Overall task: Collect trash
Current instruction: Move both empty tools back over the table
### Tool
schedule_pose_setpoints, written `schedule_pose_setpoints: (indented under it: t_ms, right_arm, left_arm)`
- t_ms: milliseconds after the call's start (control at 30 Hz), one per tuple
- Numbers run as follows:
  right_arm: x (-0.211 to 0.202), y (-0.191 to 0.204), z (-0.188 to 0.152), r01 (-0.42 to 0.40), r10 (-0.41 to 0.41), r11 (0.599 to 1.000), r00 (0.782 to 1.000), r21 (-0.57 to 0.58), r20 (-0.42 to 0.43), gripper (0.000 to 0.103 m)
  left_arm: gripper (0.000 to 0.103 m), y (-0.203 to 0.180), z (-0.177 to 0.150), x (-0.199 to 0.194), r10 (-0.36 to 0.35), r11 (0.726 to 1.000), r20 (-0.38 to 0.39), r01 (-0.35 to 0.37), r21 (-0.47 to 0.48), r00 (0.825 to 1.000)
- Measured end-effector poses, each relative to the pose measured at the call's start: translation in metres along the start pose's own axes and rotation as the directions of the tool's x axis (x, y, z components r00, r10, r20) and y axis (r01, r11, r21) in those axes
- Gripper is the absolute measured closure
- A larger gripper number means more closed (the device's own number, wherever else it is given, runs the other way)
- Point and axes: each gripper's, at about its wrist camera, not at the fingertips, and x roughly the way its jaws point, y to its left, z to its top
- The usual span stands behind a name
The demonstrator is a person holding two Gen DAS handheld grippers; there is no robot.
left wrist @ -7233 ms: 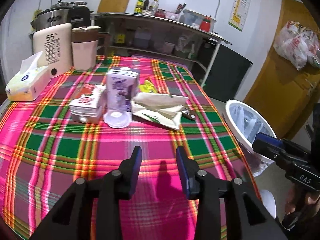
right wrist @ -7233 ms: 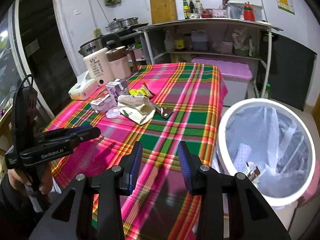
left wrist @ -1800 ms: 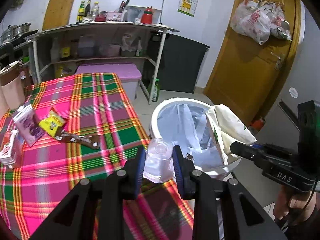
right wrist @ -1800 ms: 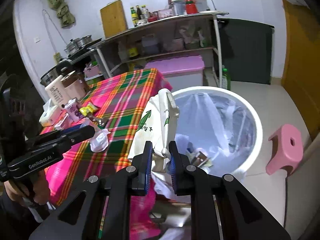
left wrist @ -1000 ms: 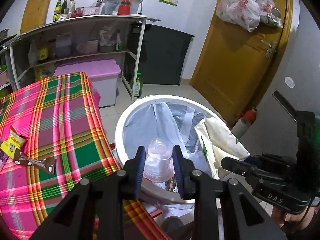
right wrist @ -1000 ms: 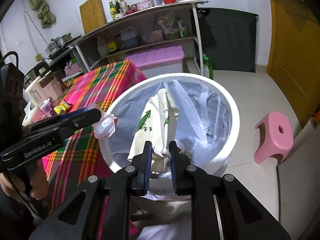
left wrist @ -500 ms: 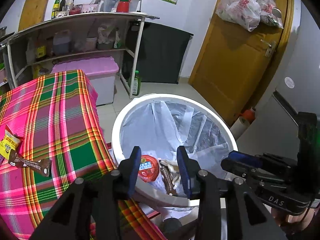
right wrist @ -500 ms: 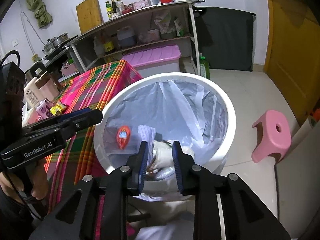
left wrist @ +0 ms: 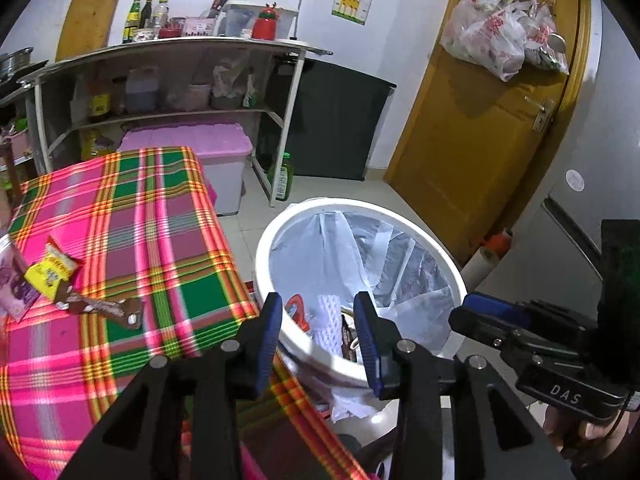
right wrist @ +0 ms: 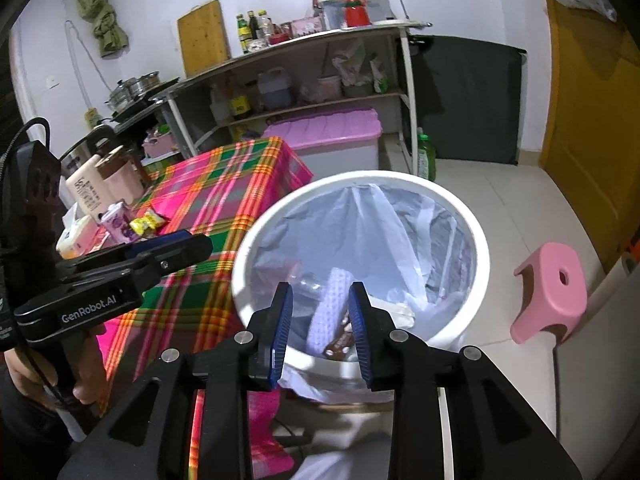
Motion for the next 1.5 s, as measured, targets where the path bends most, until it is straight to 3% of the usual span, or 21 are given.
schedule_pose_setpoints:
  t_ms: [500,833,1500]
  right_arm:
    - [-0.01,0.046,-0.008,-0.118,0.12,0.99,0.993,-0.076,0.019,0.067]
    - [0.002,0.076,-0.013,-0.183,0.181,0.975,0.983,-0.122,-0.027,0.067]
    - [0.037,0.125,-0.006,-0.253,0.241,0.943,0.967,-0.214,-0.08,0.066]
  left_arm:
    - [0.064,0.027,-0.026,-0.04,0.079,0.996,0.029,-0.078,-0.037,0.996]
    - [0.064,0.05,-0.044,-0.059,0.135,0.989,0.04,-0.132,-0.072,0.99]
    - [0.064,0.117,-0.066,-0.088,0.273,0.946,0.033,-0.262,-0.193,0.961]
